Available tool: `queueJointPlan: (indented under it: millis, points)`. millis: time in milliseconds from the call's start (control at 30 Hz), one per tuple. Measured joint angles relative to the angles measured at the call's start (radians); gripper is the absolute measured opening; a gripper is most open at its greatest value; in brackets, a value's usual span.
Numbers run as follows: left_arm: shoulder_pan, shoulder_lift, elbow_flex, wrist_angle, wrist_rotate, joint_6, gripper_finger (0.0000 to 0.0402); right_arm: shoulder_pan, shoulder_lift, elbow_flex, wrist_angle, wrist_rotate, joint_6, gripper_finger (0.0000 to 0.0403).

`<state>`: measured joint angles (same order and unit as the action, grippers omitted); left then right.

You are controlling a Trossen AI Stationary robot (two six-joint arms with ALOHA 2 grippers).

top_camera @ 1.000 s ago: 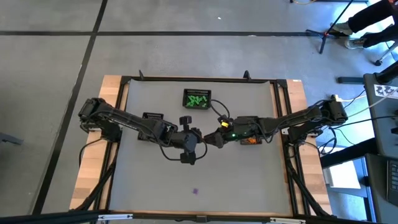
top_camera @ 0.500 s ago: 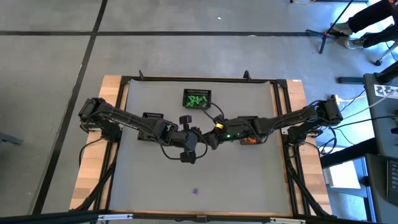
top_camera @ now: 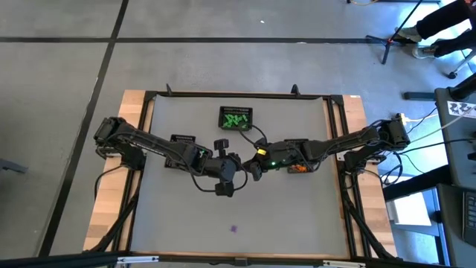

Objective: Sort Halloween decoration
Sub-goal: Put the orange spider toy into the right bin

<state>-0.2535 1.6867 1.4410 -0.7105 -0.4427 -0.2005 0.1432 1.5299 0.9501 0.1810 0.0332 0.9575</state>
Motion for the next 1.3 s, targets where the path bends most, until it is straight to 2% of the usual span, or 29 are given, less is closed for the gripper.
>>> queueJointPlan:
  millis: [233, 500, 600, 733, 800, 900, 1000, 1100, 1233, 1300]
  points:
    - [0.002, 0.0, 0.0, -0.012, 0.049, -0.001, 0.0007, -0.01, 0.0, 0.0, -0.001, -0.048, -0.021, 0.0007]
    - [0.005, -0.032, 0.0, -0.079, 0.067, -0.003, 0.0082, -0.086, -0.04, 0.002, -0.048, -0.171, -0.038, 0.0017]
    - [0.005, -0.057, 0.0, -0.104, 0.057, -0.015, 0.0104, -0.124, -0.094, 0.002, -0.179, -0.232, -0.081, 0.0015]
    - [0.005, -0.084, 0.001, -0.106, 0.075, -0.082, 0.0113, -0.171, -0.22, 0.002, -0.477, -0.247, -0.167, 0.0011]
    - [0.005, -0.085, 0.001, -0.105, 0.102, -0.085, 0.0113, -0.186, -0.301, 0.002, -0.679, -0.2, -0.204, 0.0013]
    - [-0.005, -0.084, 0.0, -0.093, 0.12, -0.086, 0.0114, -0.184, -0.42, 0.002, -0.939, -0.07, -0.223, 0.0018]
    - [-0.016, -0.085, -0.035, 0.022, 0.124, -0.085, 0.0114, -0.182, -0.513, 0.001, -1.135, 0.016, -0.213, 0.0021]
    - [-0.024, -0.084, -0.09, 0.165, 0.175, -0.085, 0.0114, -0.182, -0.575, -0.041, -1.208, 0.025, -0.174, 0.0021]
    - [-0.03, -0.084, -0.175, 0.379, 0.288, -0.112, 0.0114, -0.183, -0.627, -0.142, -1.196, -0.003, -0.126, 0.0022]
    - [-0.037, -0.084, -0.204, 0.424, 0.307, -0.138, 0.0114, -0.183, -0.631, -0.194, -1.196, -0.025, -0.105, 0.003]
